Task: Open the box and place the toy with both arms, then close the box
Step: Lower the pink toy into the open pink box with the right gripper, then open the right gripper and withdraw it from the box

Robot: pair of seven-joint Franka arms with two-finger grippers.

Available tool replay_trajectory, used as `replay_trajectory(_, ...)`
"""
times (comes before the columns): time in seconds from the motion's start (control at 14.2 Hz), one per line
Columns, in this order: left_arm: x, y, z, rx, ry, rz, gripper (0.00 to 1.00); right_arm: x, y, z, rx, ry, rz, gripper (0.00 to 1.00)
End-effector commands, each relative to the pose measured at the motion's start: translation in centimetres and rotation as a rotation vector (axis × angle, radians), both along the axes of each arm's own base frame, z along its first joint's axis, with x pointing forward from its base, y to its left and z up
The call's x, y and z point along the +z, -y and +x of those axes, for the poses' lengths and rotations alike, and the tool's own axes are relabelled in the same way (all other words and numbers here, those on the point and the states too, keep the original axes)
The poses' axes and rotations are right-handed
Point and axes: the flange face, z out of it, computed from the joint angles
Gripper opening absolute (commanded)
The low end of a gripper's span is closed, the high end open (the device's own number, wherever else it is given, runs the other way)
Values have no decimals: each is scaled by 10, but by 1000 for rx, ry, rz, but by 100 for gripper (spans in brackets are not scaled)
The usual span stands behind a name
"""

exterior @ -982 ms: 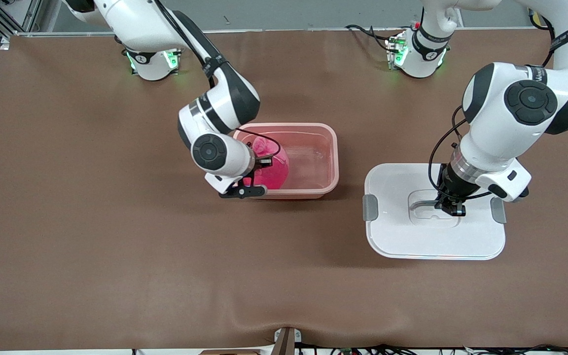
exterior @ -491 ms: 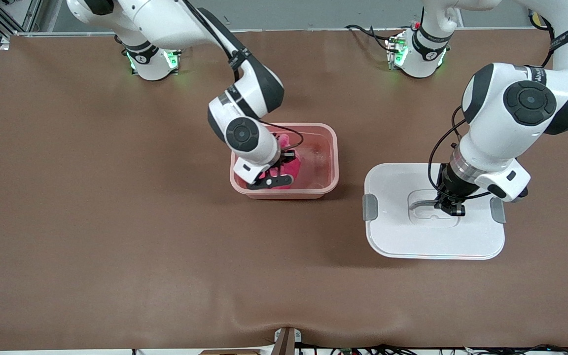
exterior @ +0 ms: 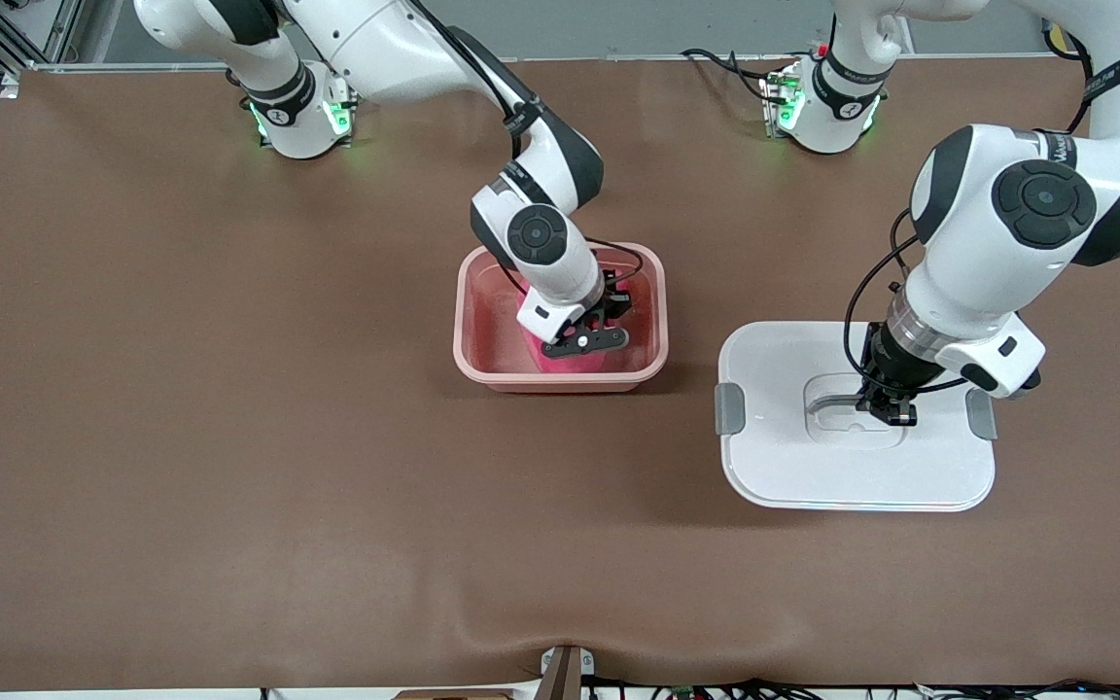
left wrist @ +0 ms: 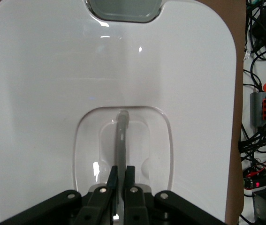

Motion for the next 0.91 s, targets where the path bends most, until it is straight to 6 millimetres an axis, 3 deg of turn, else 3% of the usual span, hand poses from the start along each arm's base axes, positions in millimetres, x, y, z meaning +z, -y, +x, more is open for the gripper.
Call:
replay_trajectory(0.0,3,-3,-4,-16,10,2,0,-40,0,2,-18,10,-23,0)
replay_trajectory(0.14,4,-3,-3,-16,11,1,0,-40,3,6,-19,19,-25,99)
replay_trajectory(0.42,2,-2,-4,-16,8,2,0,3,3,17,-27,49,12,100)
replay_trajectory(0.56,3,-1,-4,-18,10,1,0,34,10,26,-37,74,26,100)
replay_trajectory(0.7,4,-2,-3,-16,13,0,0,82,31,41,-48,87,17,100)
replay_trajectory(0.84,4,-2,-4,-16,11,1,0,132,64,61,-93,97,19,100)
